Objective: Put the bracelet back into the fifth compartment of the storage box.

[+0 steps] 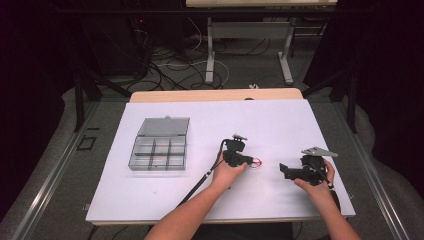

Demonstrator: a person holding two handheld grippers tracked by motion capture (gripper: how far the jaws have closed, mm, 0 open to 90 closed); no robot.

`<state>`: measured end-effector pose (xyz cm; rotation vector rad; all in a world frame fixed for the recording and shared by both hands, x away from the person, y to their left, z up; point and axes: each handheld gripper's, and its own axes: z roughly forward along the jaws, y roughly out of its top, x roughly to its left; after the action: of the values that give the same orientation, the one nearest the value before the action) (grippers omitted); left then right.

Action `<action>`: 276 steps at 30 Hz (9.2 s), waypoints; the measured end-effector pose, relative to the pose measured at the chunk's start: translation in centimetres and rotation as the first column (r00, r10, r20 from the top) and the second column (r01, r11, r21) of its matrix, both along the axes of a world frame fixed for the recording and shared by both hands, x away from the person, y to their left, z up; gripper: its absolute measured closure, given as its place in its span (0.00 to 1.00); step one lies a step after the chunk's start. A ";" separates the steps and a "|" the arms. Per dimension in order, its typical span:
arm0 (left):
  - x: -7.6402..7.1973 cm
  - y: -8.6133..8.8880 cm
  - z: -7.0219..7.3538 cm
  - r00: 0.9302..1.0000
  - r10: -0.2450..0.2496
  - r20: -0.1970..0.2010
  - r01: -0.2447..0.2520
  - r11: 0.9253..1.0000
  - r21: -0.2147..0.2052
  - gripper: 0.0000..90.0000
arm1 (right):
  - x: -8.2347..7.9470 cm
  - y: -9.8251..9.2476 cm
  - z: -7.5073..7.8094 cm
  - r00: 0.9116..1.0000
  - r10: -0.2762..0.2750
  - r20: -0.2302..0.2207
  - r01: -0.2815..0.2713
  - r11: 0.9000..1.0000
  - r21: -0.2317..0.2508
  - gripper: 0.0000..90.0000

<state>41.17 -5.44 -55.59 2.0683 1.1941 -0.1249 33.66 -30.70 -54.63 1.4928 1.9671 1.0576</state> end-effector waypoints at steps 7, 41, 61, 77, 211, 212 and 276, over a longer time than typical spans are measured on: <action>0.0 0.0 0.0 1.000 0.002 0.003 -0.002 1.000 0.003 0.99 | 0.0 0.1 -0.1 1.000 -0.009 0.003 0.009 1.000 0.000 0.00; 0.4 3.2 1.9 0.996 0.077 0.040 -0.075 0.997 -0.031 1.00 | 0.0 0.1 0.0 1.000 -0.006 -0.001 0.006 1.000 -0.004 0.00; 0.7 7.8 4.2 0.982 0.173 0.073 -0.170 0.985 -0.039 1.00 | -0.1 0.0 0.0 1.000 -0.003 -0.001 0.003 1.000 -0.006 0.00; 0.3 11.4 5.8 0.972 0.220 0.086 -0.216 0.975 -0.056 1.00 | -0.1 0.1 0.0 1.000 -0.007 -0.001 0.007 1.000 -0.004 0.00; -3.8 29.4 2.4 0.874 0.485 0.023 -0.485 0.874 0.014 0.98 | -0.1 0.5 0.0 1.000 0.014 -0.023 -0.014 1.000 0.004 0.00; -3.8 29.4 2.4 0.874 0.485 0.023 -0.486 0.874 0.012 0.96 | -0.1 0.4 0.0 1.000 0.014 -0.024 -0.014 1.000 0.004 0.00; -8.9 33.3 4.3 0.849 0.432 0.303 -0.452 0.892 -0.005 0.25 | -0.1 0.5 -0.1 1.000 0.013 -0.025 -0.013 1.000 0.005 0.00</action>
<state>32.31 27.89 -51.34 1.7304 1.4588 0.4381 33.55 -30.24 -54.75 1.5046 1.9953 1.0554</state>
